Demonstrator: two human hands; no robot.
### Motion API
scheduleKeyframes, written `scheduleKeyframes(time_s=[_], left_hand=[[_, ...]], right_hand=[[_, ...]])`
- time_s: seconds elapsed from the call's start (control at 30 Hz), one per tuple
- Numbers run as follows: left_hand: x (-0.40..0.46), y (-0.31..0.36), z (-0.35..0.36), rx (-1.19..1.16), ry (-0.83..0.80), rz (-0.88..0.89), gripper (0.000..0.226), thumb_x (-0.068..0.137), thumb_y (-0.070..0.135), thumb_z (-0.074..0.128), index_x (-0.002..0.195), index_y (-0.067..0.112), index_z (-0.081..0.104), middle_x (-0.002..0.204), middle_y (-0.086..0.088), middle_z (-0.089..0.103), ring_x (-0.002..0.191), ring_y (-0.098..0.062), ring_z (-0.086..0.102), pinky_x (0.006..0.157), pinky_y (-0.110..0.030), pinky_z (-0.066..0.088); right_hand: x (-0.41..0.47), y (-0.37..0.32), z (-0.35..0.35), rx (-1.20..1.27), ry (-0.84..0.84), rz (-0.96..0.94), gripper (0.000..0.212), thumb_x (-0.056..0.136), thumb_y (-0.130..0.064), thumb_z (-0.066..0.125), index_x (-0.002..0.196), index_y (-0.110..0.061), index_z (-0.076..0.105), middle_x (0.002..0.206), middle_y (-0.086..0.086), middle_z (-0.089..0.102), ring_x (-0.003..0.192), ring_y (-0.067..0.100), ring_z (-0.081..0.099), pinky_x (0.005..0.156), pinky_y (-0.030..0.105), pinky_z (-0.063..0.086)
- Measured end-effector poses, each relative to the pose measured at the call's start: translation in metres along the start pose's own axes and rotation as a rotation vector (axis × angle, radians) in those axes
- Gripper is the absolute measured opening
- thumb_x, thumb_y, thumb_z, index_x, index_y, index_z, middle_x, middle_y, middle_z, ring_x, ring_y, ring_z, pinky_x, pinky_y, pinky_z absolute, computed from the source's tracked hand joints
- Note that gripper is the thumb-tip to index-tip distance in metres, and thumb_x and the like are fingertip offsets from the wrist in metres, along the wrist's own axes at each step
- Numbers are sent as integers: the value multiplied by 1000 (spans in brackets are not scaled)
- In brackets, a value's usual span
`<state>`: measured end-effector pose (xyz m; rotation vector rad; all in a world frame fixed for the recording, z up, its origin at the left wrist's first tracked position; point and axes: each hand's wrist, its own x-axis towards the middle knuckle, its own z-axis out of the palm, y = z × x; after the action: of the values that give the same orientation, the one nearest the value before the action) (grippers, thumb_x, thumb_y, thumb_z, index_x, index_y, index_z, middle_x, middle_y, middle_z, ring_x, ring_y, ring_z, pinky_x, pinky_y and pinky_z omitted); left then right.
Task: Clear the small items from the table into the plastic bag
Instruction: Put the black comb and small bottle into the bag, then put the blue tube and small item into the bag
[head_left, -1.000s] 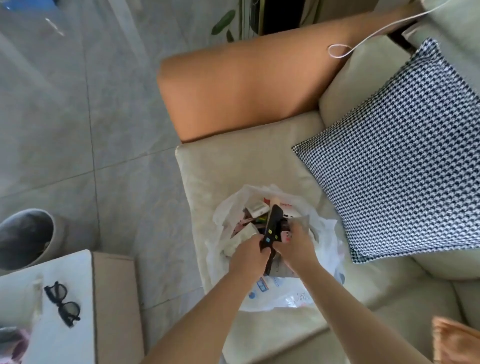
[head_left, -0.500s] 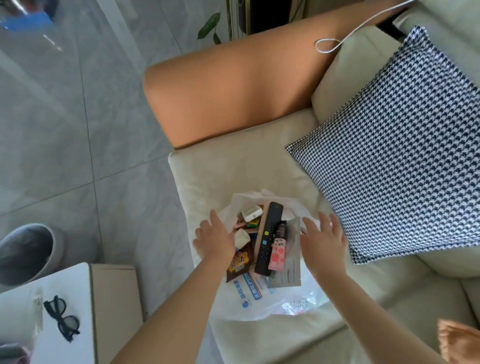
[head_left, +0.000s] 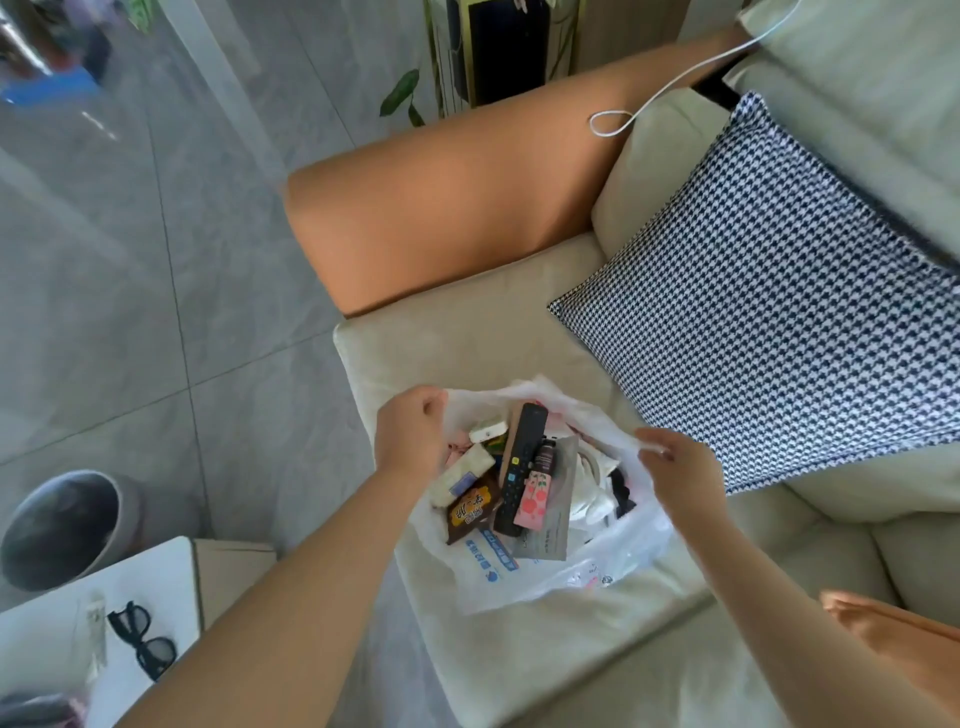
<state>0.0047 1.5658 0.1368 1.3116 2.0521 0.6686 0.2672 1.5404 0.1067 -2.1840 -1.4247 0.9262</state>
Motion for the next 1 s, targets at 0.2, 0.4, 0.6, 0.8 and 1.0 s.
scheduleKeyframes(time_s=[0.2, 0.4, 0.6, 0.8, 1.0], left_hand=[[0, 52, -19, -57, 18, 174, 23, 95, 7, 46, 82, 18, 61, 79, -4, 50, 75, -15, 45, 72, -26, 36], [-14, 44, -20, 4, 8, 31, 30, 95, 15, 49, 69, 4, 60, 70, -20, 52, 71, -23, 50, 59, -25, 34], [-34, 27, -15, 93, -64, 10, 29, 96, 21, 50, 121, 15, 61, 123, -2, 62, 114, -20, 57, 90, -29, 42], [-54, 29, -35, 122, -72, 41, 40, 95, 33, 51, 133, 20, 48, 124, -4, 53, 113, -22, 54, 85, -27, 40], [-75, -22, -70, -65, -26, -146, 52, 92, 51, 45, 137, 26, 43, 132, 1, 53, 119, -20, 53, 101, -41, 44]], right_hand=[[-20, -4, -39, 26, 140, 44, 32, 91, -1, 49, 117, -10, 65, 120, 7, 66, 93, 22, 63, 78, 20, 38], [-35, 3, -45, 28, 188, 25, 34, 90, -3, 47, 117, -15, 65, 124, 2, 64, 106, 21, 60, 84, 28, 43], [-45, -1, -31, -212, 42, -52, 39, 91, -11, 49, 128, -23, 55, 137, -2, 51, 116, 19, 50, 99, 36, 42], [-58, -38, -18, -610, 29, -279, 40, 94, -27, 48, 134, -30, 47, 152, -2, 29, 143, 25, 14, 117, 46, 10], [-107, -107, 23, -426, -65, -551, 27, 95, -23, 41, 114, -22, 59, 105, -2, 66, 99, 20, 59, 89, 34, 45]])
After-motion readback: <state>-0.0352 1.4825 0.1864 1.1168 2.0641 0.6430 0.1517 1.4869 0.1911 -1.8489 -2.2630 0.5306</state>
